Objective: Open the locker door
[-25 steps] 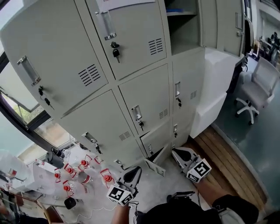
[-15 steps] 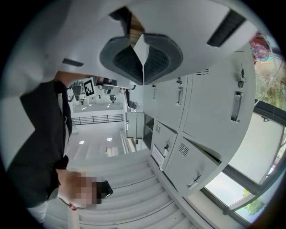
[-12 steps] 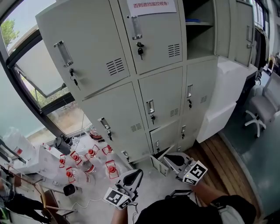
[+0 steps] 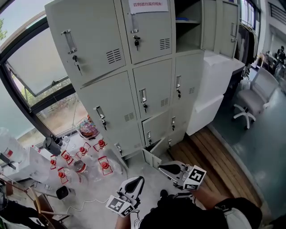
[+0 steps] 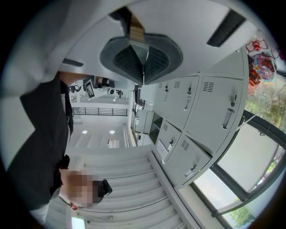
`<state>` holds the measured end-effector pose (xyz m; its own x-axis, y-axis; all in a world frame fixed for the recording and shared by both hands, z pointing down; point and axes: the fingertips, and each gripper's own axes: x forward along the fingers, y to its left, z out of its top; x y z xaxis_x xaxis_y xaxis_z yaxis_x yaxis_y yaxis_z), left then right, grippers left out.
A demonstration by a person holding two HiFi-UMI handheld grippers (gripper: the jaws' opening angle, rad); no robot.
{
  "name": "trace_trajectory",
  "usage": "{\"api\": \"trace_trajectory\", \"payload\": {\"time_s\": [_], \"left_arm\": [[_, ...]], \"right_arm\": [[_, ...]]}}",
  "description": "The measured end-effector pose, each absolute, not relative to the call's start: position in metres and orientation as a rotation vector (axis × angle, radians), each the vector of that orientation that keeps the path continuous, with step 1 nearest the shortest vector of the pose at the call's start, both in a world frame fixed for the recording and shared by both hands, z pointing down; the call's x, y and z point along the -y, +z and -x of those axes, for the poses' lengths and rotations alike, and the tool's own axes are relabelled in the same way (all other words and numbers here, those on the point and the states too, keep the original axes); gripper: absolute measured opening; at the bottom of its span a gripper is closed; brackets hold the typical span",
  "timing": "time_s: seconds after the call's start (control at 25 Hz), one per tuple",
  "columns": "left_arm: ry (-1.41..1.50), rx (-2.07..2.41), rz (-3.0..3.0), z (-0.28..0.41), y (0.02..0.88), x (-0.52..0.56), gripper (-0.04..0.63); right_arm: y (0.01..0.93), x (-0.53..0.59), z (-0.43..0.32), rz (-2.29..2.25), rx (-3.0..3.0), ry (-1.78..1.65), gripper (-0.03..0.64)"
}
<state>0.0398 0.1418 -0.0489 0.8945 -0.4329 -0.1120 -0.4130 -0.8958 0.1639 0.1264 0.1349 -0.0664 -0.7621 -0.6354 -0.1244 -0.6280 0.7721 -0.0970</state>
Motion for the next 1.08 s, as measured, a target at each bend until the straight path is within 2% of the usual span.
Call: {"api": "trace_trajectory", "payload": {"time_s": [0.44, 1.08], "left_arm": [[-0.148, 0.543, -2.9, -0.035, -0.025, -0.202, 0.018], [-0.155, 0.37, -2.89, -0.073, -0.014, -0.217, 0.018]], "right_arm": [[-0.049, -0.199, -0.119, 1.081, -2.8, -0.076, 0.011], [-0.016, -0.225, -0.162, 1.254, -2.755, -0.204, 0.011]]}}
